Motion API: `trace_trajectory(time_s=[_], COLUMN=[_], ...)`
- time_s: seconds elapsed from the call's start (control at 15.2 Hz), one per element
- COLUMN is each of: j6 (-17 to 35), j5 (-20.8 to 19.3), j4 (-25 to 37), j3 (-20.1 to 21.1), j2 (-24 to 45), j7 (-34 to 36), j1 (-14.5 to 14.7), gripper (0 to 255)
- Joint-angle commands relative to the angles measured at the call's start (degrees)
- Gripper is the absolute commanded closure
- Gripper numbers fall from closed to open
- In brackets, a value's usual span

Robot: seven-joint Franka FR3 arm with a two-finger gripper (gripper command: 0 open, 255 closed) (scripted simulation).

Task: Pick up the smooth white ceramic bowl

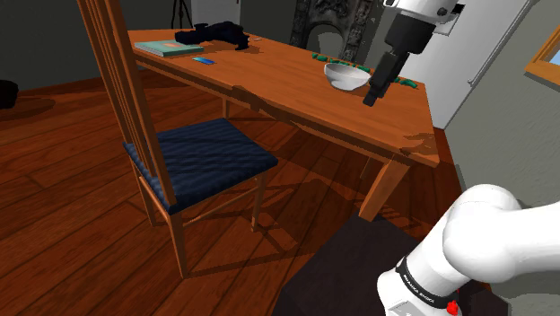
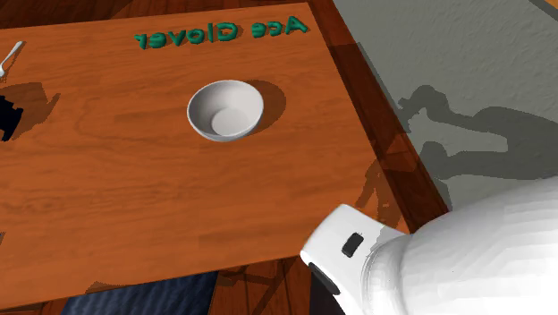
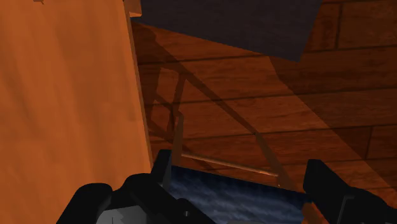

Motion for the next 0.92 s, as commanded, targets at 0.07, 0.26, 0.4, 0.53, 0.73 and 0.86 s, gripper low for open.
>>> trace_trajectory(time_s=[0.07,0.26,0.4,0.53,0.73,0.86], j6=[0.8,2.9,4.3,5.5,7.1,7.9], j5=[-0.8,-2.8,-3.9,-4.9,-6.1,-6.6], j4=[0.7,3.1,5.0,7.2,11.0,13.8], j3=[-0.8,-3.1,-4.6,-6.1,-8.2,-9.6], j2=[1.5,6.0,9.2,12.5,17.7,21.2], j7=[-0.9,-3.6,-5.4,-7.1,-9.6,-11.3], j1=[-0.3,-1.2,-1.7,-2.2,-2.8,-3.2], gripper=[0,0,0,0,0,0])
